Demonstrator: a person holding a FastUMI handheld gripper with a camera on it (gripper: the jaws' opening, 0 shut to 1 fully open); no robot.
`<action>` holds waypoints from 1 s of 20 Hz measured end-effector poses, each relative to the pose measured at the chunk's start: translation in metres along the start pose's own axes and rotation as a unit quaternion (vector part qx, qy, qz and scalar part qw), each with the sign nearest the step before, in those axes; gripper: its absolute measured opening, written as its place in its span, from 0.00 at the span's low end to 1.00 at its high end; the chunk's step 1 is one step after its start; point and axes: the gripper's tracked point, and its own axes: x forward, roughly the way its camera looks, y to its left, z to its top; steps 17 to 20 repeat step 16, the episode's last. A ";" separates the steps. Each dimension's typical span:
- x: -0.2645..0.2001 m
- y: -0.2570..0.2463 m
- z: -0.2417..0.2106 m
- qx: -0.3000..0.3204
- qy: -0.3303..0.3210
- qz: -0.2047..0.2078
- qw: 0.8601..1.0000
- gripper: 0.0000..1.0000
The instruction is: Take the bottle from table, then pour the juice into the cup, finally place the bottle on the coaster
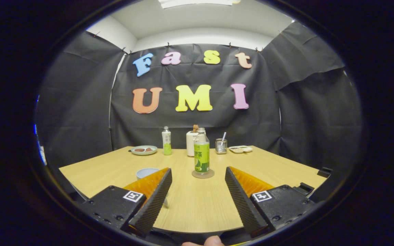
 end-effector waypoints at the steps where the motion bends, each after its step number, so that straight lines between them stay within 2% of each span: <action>1: 0.000 0.002 0.001 -0.002 -0.003 0.001 1.000 1.00; 20: 0.007 0.010 0.002 -0.009 -0.015 0.006 1.000 1.00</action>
